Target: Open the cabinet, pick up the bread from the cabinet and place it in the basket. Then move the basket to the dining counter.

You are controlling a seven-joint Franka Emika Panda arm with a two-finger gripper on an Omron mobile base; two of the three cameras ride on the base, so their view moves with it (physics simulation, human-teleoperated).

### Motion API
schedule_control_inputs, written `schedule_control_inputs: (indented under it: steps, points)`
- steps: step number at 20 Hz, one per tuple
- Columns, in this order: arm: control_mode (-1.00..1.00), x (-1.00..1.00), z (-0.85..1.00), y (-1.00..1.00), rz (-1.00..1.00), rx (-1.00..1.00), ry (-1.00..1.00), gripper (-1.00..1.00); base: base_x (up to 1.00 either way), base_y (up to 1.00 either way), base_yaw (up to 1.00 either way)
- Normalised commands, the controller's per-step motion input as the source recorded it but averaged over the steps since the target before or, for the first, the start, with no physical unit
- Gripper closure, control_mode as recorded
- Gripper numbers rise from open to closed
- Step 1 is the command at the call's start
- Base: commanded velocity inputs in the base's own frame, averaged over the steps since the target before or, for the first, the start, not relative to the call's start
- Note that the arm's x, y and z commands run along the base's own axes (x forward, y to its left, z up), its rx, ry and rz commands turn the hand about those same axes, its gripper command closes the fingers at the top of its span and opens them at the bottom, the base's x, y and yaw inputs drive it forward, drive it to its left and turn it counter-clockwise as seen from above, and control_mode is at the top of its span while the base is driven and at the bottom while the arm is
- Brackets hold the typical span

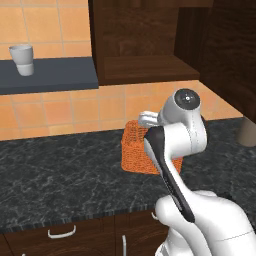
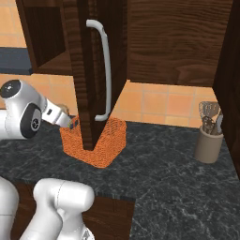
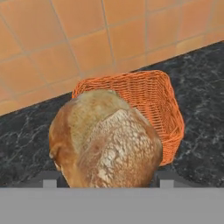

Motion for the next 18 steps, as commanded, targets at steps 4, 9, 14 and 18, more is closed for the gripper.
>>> schedule_control_inputs:
  steps: [4,9,14,18]
  points:
    - [-1.00,0.97,-0.95,-0.19,-0.11,-0.01,0.08,1.00,0.00,0.00,0.00]
    - [-1.00,1.00,-0.34,-0.18,-0.02,-0.01,0.15,1.00,0.00,0.00,0.00]
    - [-1.00,0.90,-0.33,-0.11,0.00,-0.02,0.18,1.00,0.00,0.00,0.00]
    - [-1.00,0.86,-0.76,0.00,0.00,-0.03,0.04,1.00,0.00,0.00,0.00]
